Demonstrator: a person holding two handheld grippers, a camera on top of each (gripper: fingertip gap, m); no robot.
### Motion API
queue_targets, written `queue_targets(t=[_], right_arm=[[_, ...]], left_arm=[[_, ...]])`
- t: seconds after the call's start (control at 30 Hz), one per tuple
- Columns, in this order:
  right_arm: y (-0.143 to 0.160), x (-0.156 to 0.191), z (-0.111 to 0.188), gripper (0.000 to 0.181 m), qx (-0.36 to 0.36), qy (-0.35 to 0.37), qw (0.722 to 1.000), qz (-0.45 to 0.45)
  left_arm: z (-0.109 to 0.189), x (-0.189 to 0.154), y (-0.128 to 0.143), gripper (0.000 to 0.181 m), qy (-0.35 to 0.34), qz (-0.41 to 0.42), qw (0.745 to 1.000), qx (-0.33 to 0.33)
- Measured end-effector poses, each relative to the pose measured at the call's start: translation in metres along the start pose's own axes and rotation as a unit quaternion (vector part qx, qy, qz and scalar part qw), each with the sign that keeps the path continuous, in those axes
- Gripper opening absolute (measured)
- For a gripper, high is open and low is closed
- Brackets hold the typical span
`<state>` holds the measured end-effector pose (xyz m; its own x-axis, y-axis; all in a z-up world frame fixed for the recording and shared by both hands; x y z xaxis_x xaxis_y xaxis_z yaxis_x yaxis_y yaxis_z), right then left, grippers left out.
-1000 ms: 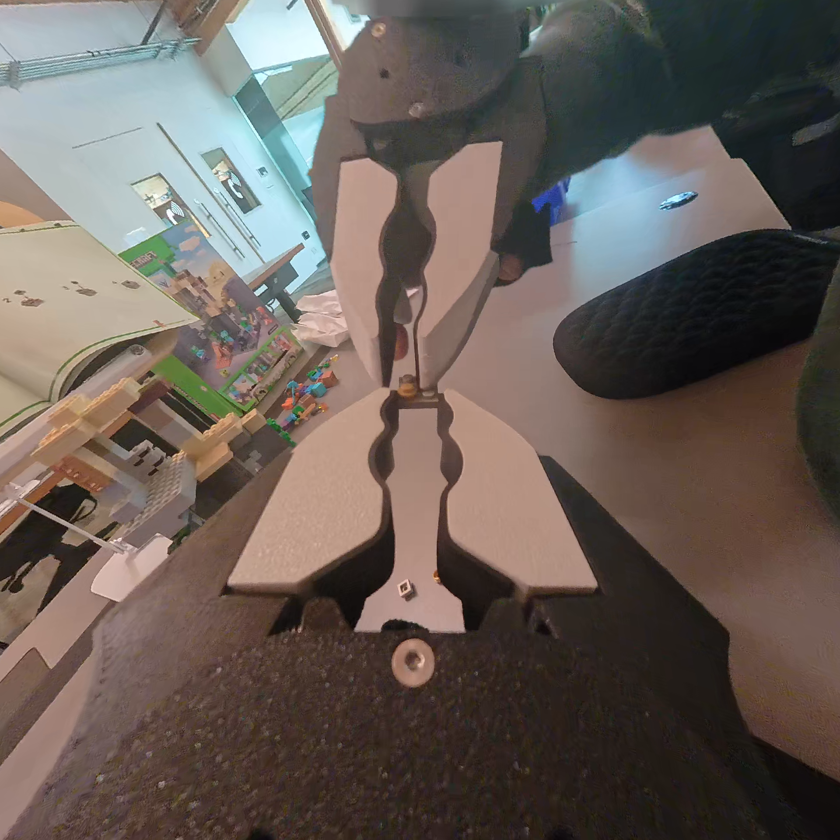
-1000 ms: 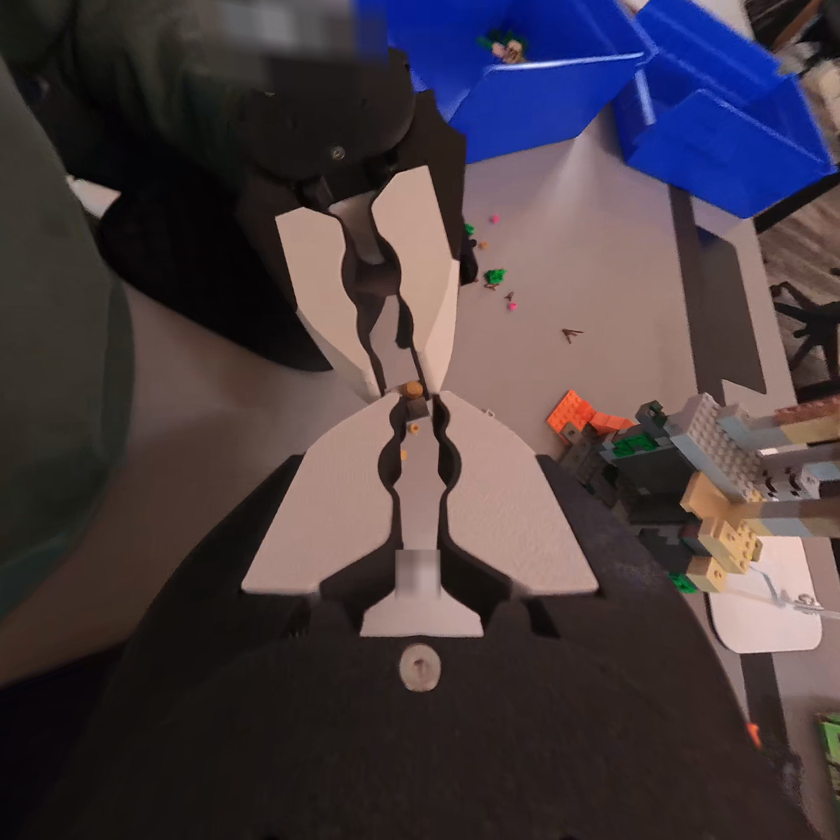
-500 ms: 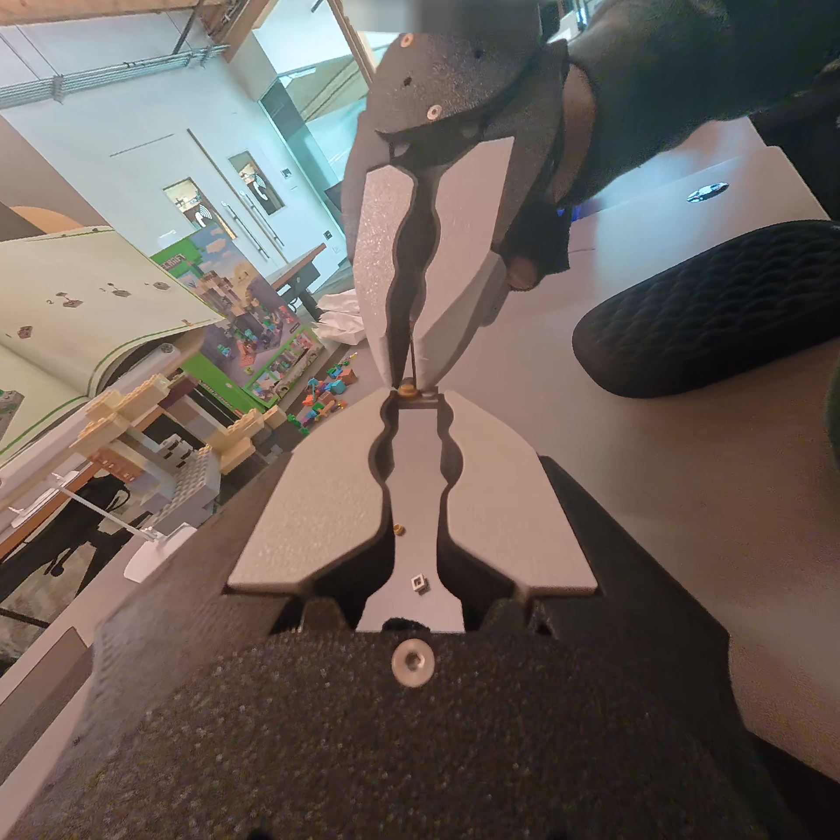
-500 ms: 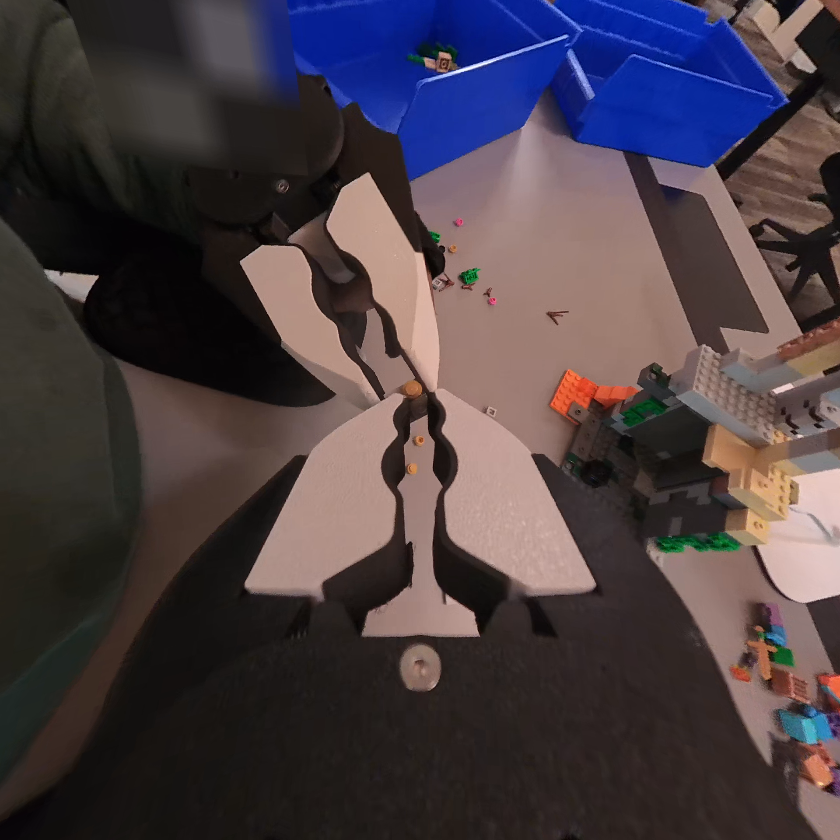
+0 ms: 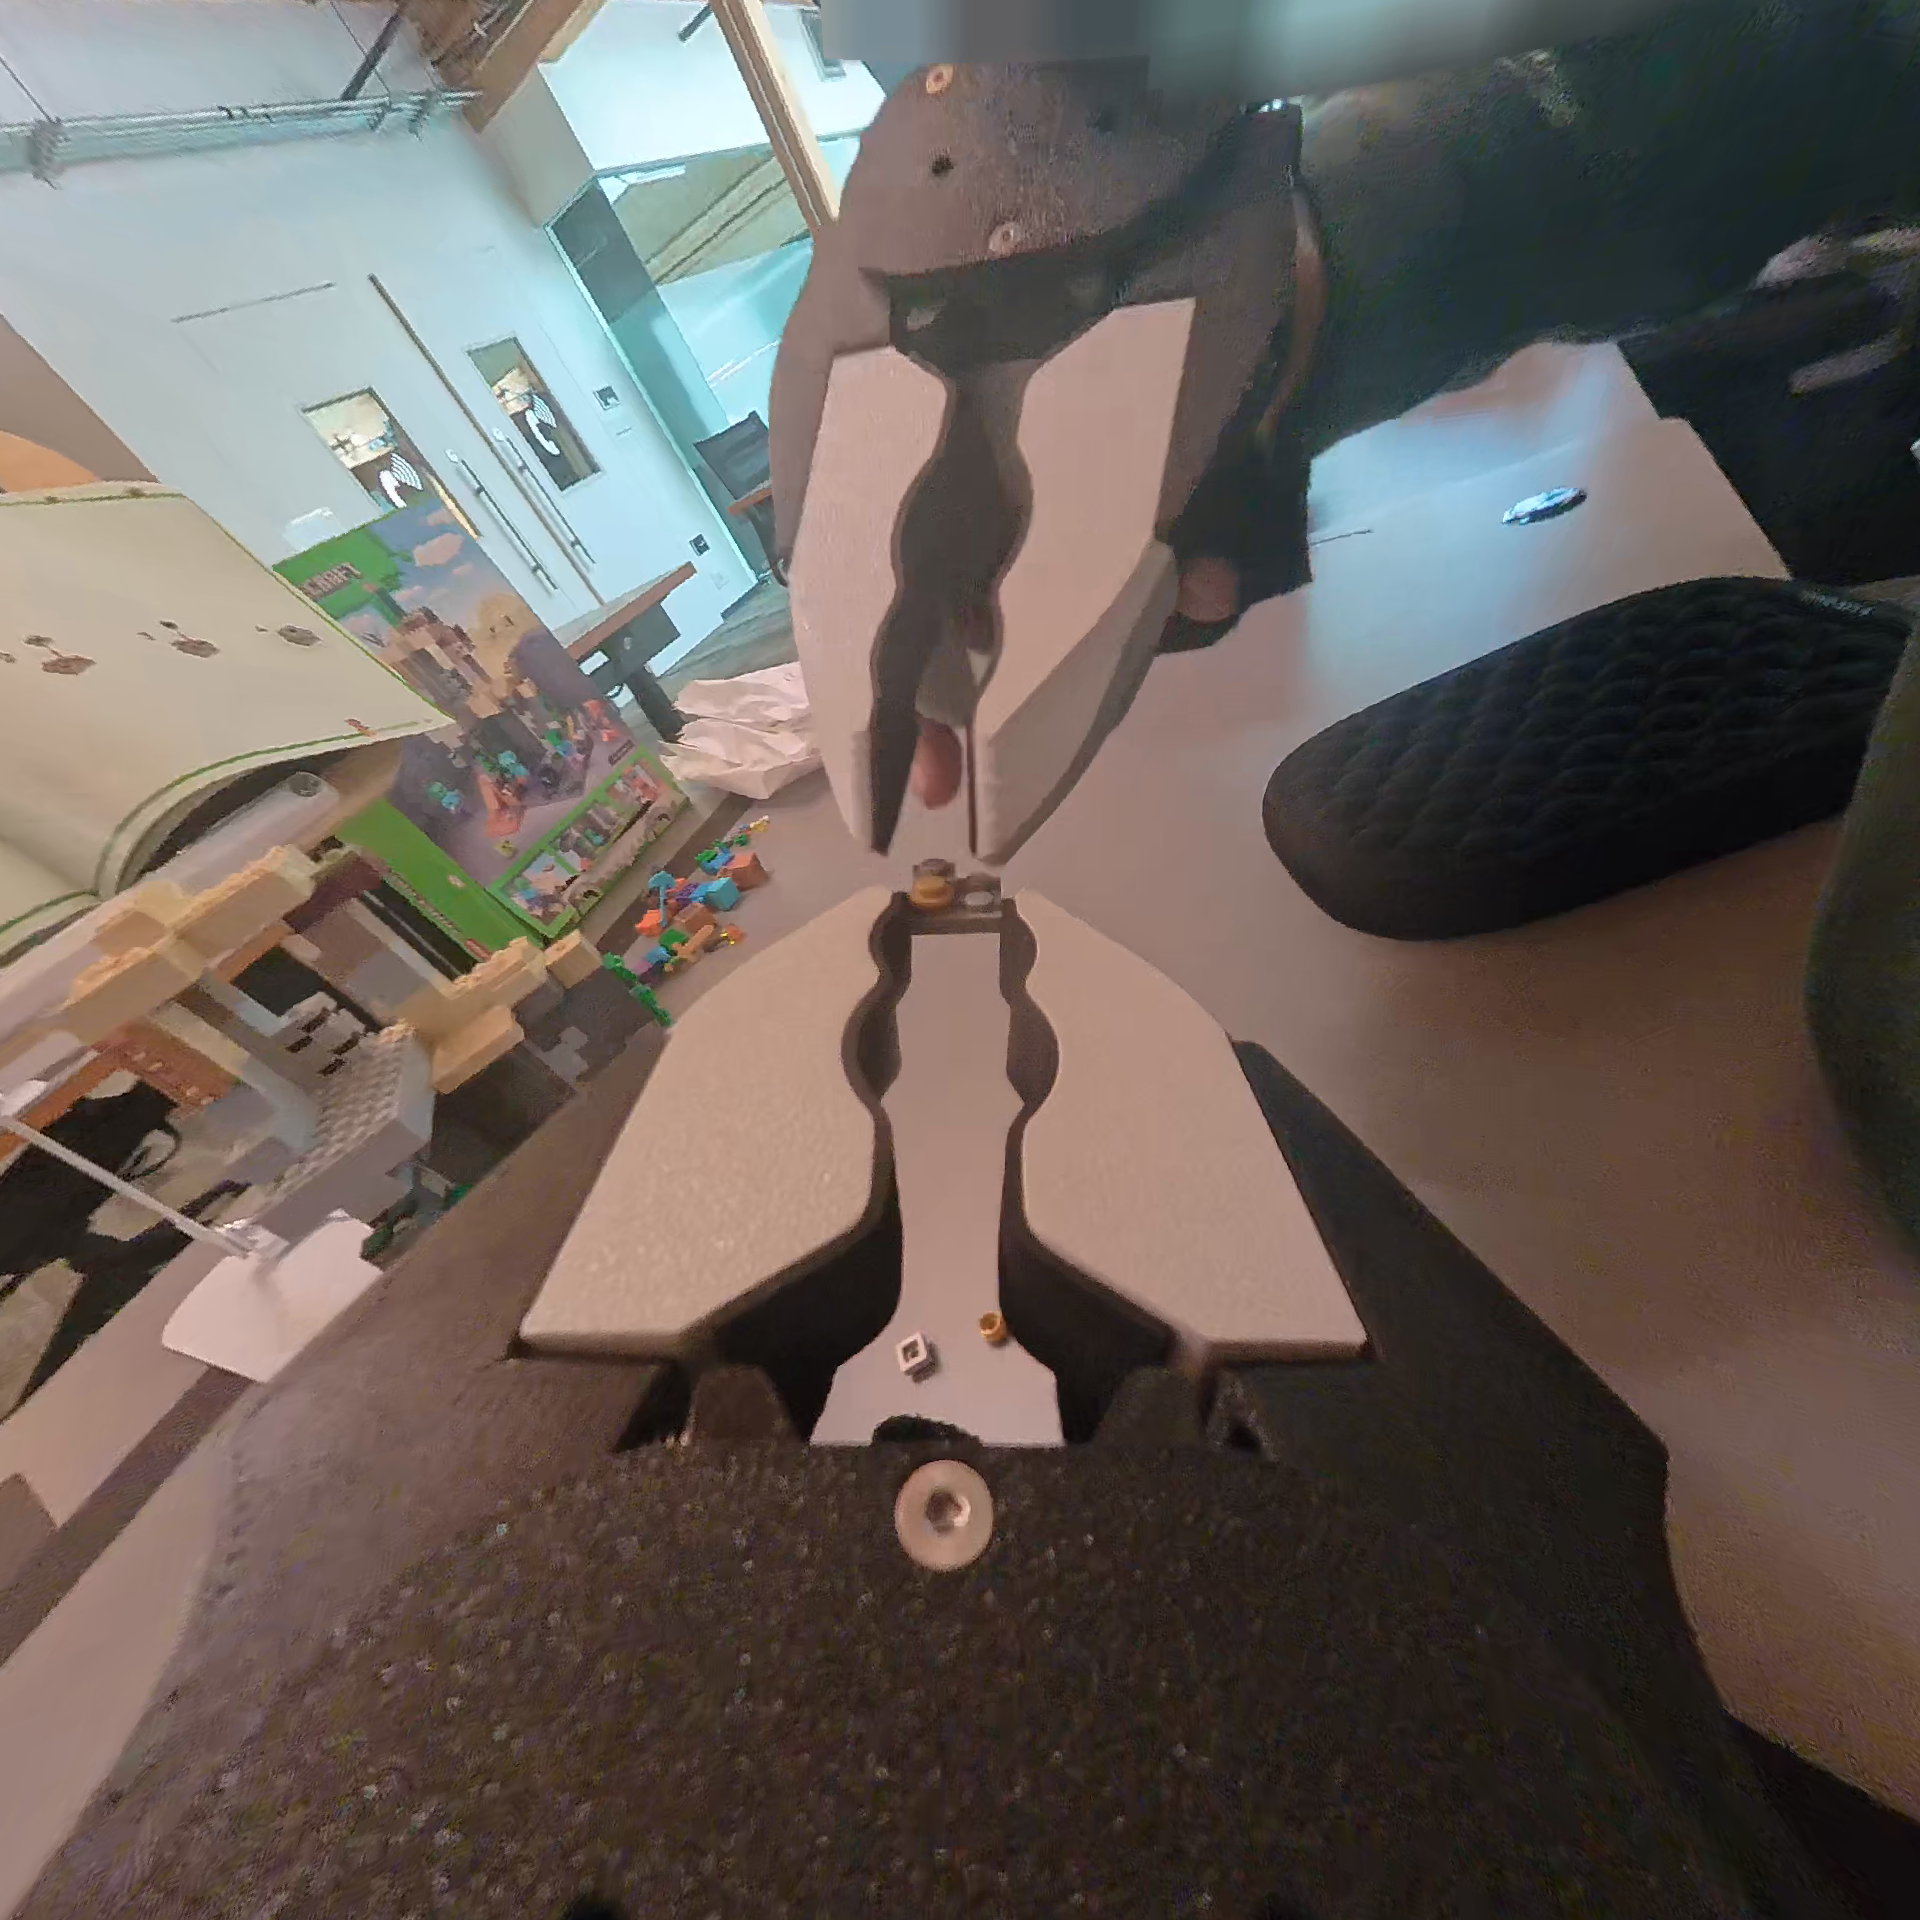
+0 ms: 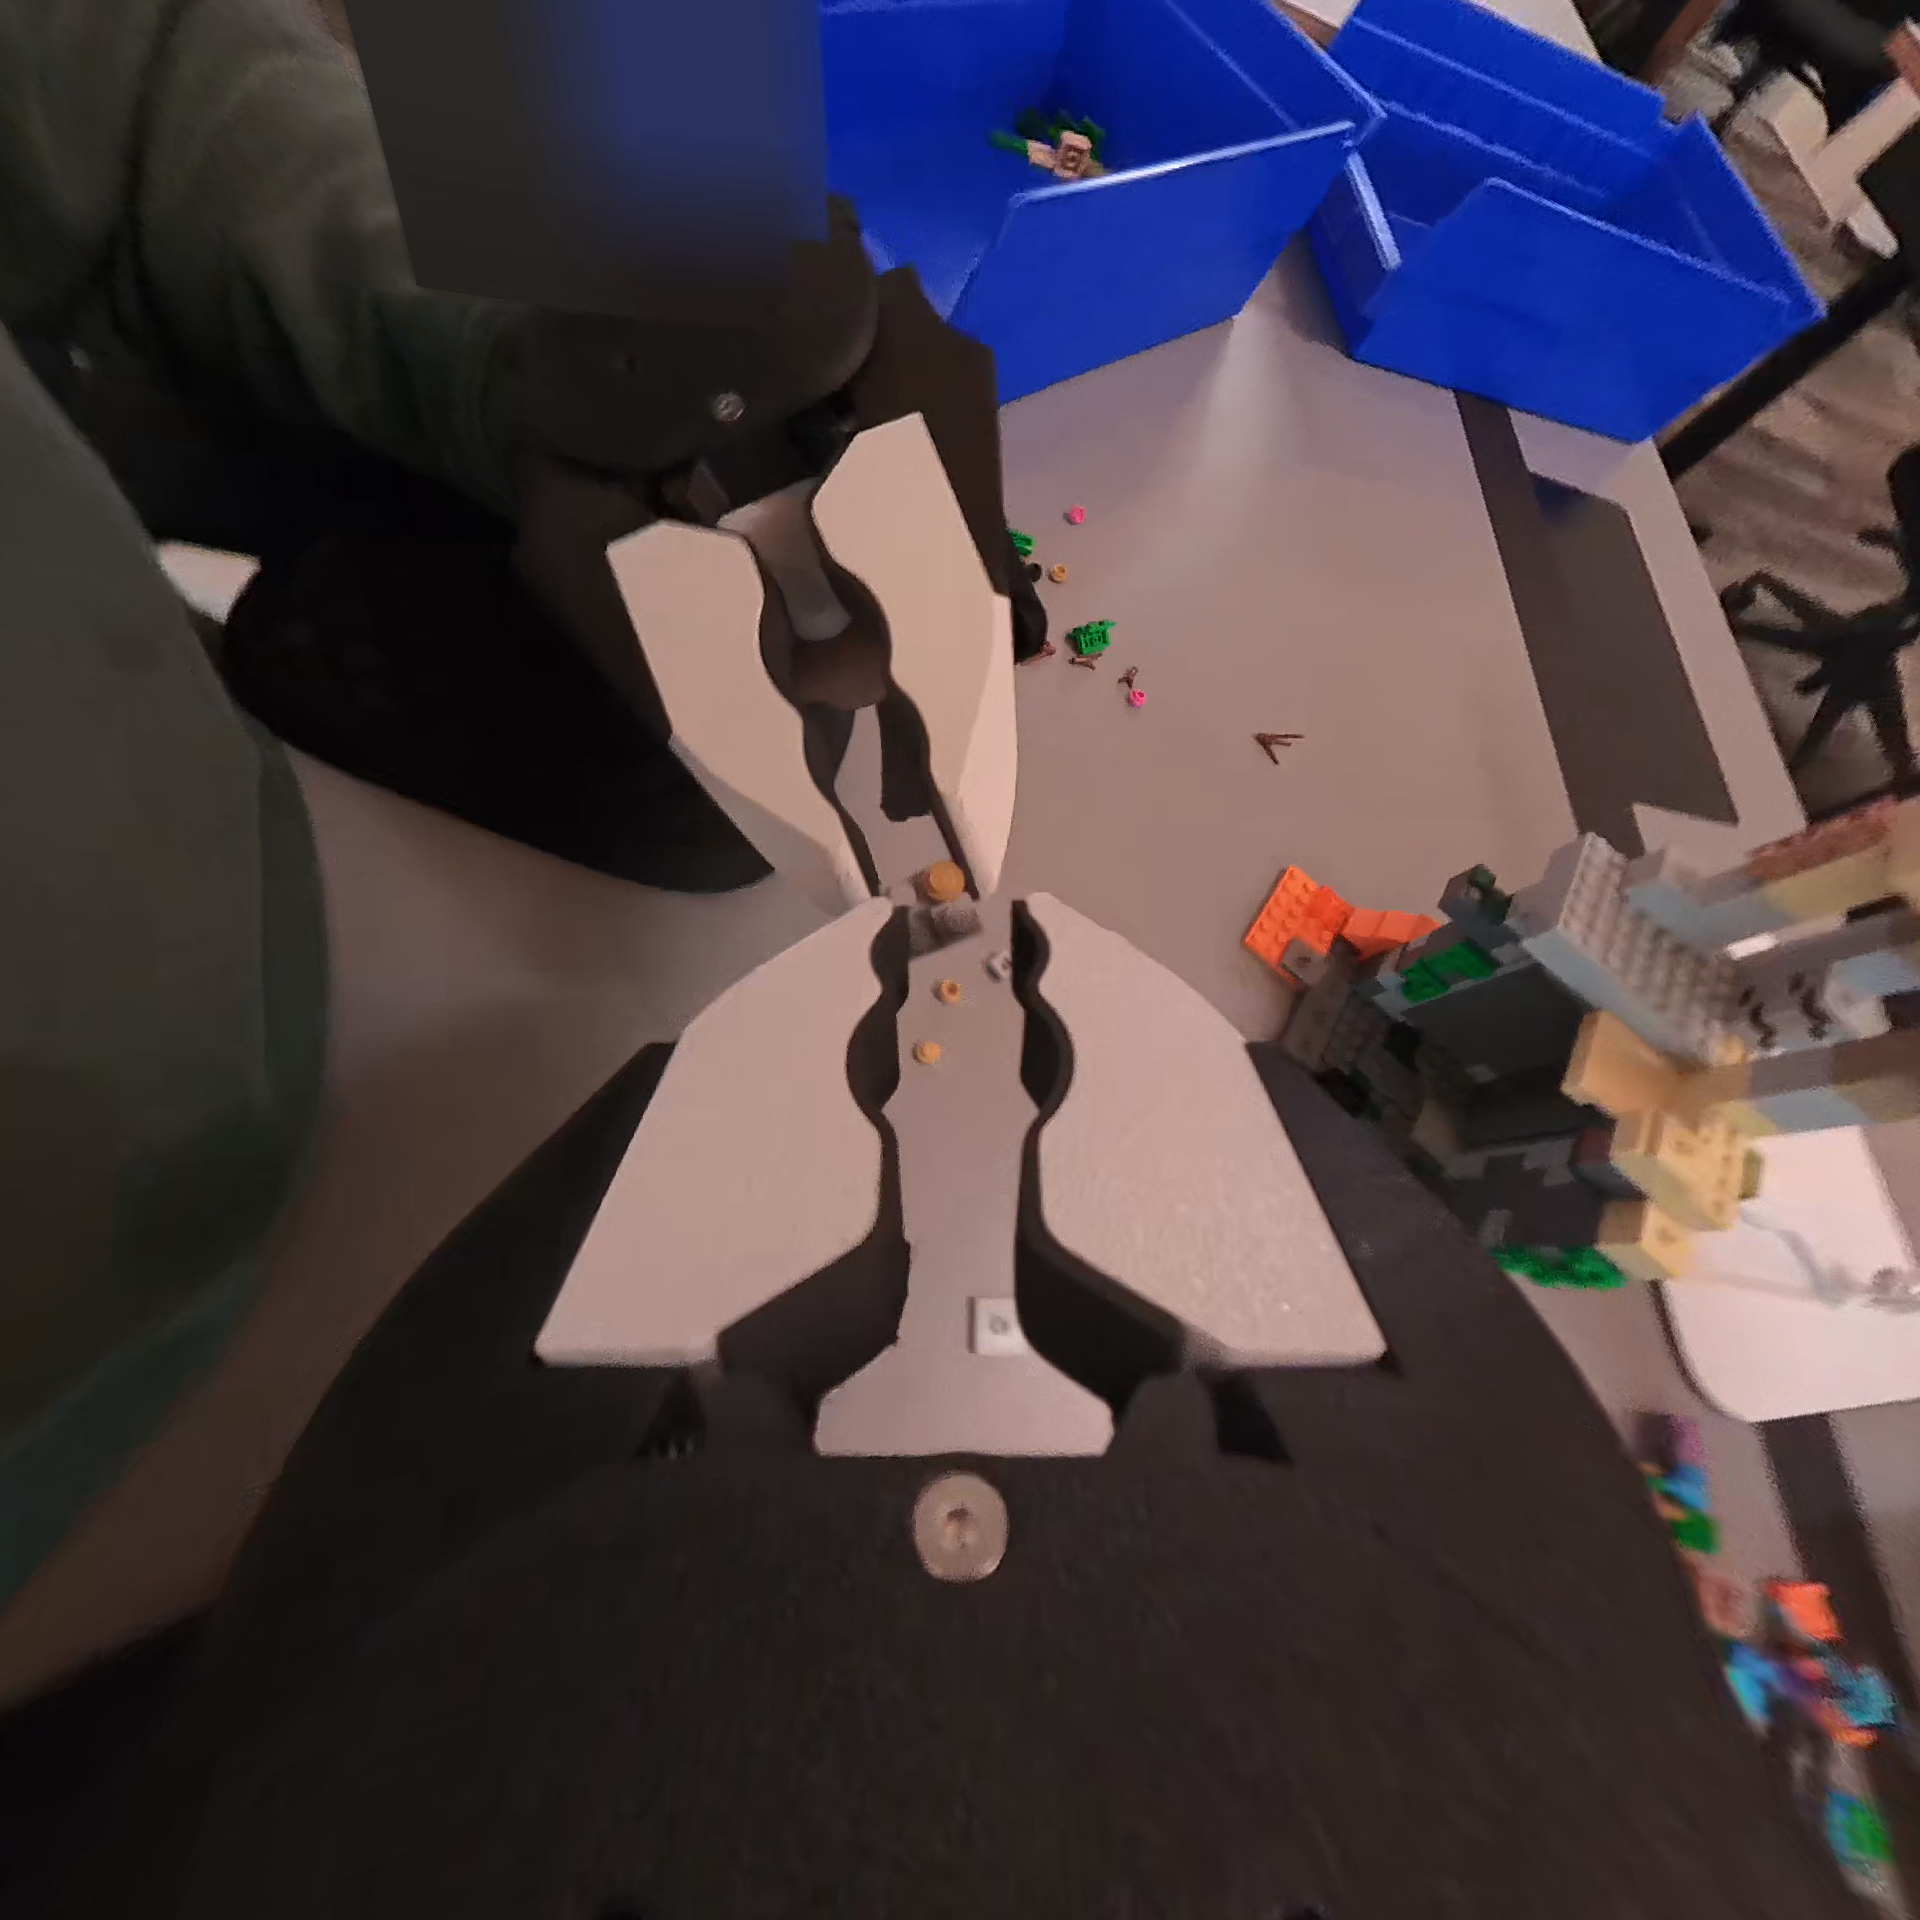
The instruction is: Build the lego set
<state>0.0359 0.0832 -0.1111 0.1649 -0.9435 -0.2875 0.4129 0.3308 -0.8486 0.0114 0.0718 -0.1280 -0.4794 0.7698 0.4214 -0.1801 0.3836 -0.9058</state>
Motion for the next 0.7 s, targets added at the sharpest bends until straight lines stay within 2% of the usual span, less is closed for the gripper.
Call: queue_targets(t=[0.07,0.13,0.3,0.5,0.7], right_arm=[[0.003,-0.001,0.002,0.027,0.018,-0.023,0.999,0.036],[0.006,0.003,0.000,0.028,0.034,-0.054,0.997,0.050],[0.013,0.008,-0.009,0.019,0.062,-0.080,0.992,0.074],[0.019,0.008,-0.011,0.017,0.068,-0.084,0.993,0.038],[0.042,0.000,-0.010,0.016,0.111,-0.073,0.989,-0.065]], left_arm=[[0.001,-0.001,0.000,0.016,0.009,0.018,1.000,-0.006],[0.002,-0.002,-0.001,0.016,0.016,0.031,0.999,-0.011],[0.001,-0.005,-0.002,0.016,0.029,0.043,0.999,-0.014],[0.000,-0.006,0.003,0.016,0.035,0.054,0.998,-0.003],[0.002,0.002,0.017,0.018,0.019,0.057,0.998,0.032]])
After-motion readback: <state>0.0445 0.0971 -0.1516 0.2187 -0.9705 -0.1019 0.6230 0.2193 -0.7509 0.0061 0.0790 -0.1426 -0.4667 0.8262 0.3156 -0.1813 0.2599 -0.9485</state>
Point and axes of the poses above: each gripper's, where its closed fingertips meet, z back along the fingers, y out of its underside, x = y × z across the jaws, the point moved 2 cm from there along z, back along the fingers, and after that the axes turned 8 degrees about -x, right-handed, at the moved point
